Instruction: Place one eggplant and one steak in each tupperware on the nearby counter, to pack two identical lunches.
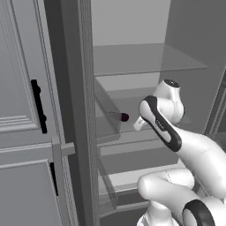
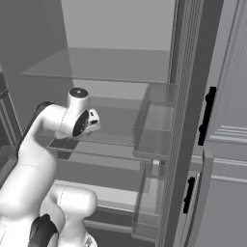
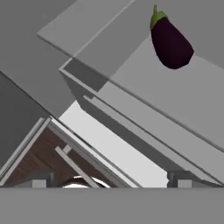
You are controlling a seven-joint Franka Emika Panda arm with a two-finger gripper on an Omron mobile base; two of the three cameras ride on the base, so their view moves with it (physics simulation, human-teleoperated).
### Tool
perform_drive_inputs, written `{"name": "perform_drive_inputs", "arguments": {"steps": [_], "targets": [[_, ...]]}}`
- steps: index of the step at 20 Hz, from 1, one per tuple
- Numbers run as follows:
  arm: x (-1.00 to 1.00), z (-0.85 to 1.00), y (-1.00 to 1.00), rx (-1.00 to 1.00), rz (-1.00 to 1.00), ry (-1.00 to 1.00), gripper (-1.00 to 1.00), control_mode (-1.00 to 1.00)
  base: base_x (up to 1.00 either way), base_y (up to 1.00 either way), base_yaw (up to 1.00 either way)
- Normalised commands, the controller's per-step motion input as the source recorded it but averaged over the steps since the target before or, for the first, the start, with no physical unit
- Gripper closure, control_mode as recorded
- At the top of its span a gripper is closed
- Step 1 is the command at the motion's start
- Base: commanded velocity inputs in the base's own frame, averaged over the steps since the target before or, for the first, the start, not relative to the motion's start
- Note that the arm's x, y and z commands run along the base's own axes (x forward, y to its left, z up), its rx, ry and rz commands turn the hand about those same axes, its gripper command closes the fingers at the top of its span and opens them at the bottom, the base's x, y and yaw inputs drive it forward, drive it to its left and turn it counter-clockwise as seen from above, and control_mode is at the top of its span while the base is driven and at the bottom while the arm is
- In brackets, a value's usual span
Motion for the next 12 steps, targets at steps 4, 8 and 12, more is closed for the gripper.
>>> {"name": "perform_drive_inputs", "arguments": {"steps": [4,8,12], "targets": [[0.81,-0.17,0.00,0.01,0.13,0.00,-1.00,-1.00,0.00,0.00,0.00],[0.71,-0.23,0.09,0.00,0.14,0.00,-1.00,-1.00,0.00,0.00,0.00],[0.67,-0.30,0.34,0.00,0.11,0.00,-1.00,-1.00,0.00,0.00,0.00]]}}
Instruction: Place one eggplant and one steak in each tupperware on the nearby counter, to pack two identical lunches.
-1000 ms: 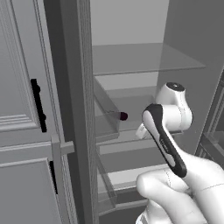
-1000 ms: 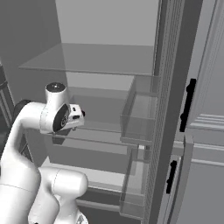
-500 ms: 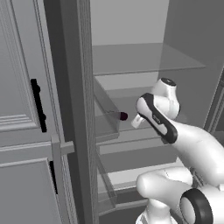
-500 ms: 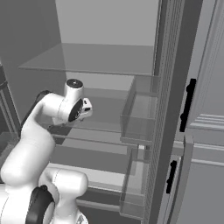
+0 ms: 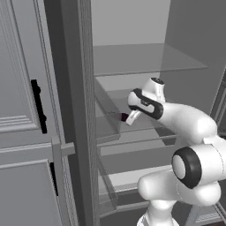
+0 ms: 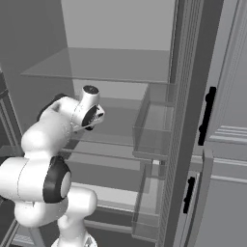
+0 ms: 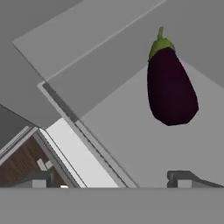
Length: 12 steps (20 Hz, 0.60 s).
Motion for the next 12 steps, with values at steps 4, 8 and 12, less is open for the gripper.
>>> {"name": "perform_drive_inputs", "arguments": {"steps": [4,8,12], "targets": [[0.74,-0.28,0.24,0.00,0.08,0.00,-1.00,-1.00,0.00,0.00,0.00],[0.66,-0.24,0.02,0.00,0.03,-0.01,-1.00,-1.00,0.00,0.00,0.00],[0.59,-0.29,0.05,-0.01,0.04,-0.01,-1.00,-1.00,0.00,0.00,0.00]]}}
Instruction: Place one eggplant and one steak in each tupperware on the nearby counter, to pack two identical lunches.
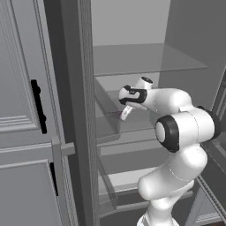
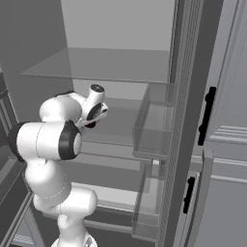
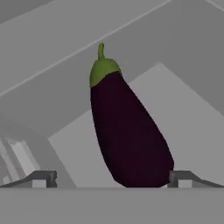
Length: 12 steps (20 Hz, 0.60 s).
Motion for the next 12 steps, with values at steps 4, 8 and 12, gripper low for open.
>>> {"name": "perform_drive_inputs", "arguments": {"steps": [4,8,12], "targets": [[0.56,-0.40,0.17,-0.04,0.06,0.00,-1.00,-1.00,0.00,0.00,0.00],[0.13,-0.49,0.56,-0.14,0.13,-0.05,-1.00,-1.00,0.00,0.00,0.00],[0.11,-0.53,0.59,-0.14,0.16,-0.06,-1.00,-1.00,0.00,0.00,0.00]]}}
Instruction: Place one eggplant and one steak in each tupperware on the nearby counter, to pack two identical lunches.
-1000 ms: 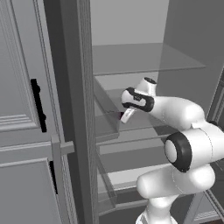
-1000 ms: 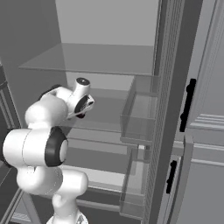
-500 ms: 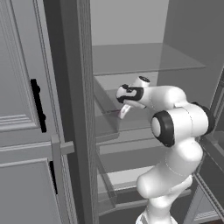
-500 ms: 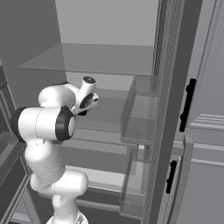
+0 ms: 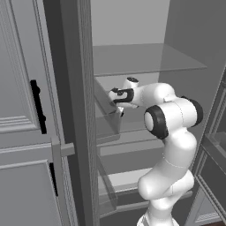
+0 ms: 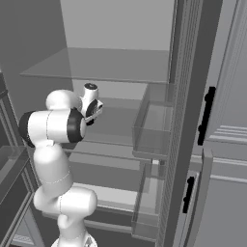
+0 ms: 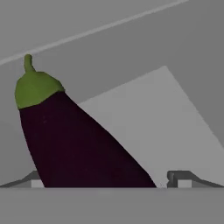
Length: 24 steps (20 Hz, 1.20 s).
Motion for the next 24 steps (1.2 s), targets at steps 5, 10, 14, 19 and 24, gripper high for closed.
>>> {"name": "perform_drive_inputs", "arguments": {"steps": [5,10,14,19,24], "targets": [[-0.03,-0.67,0.38,-0.09,0.12,0.00,1.00,-1.00,0.00,0.00,0.00],[-0.85,-0.57,0.01,-0.08,-0.01,-0.05,1.00,-1.00,0.00,0.00,0.00],[-1.00,-0.79,0.00,-0.06,-0.07,-0.17,1.00,-1.00,0.00,0.00,0.00],[-1.00,-0.01,-0.07,0.02,-0.05,-0.14,1.00,-1.00,0.00,0.00,0.00],[-1.00,0.26,-0.15,0.08,-0.07,-0.02,1.00,-1.00,0.00,0.00,0.00]]}}
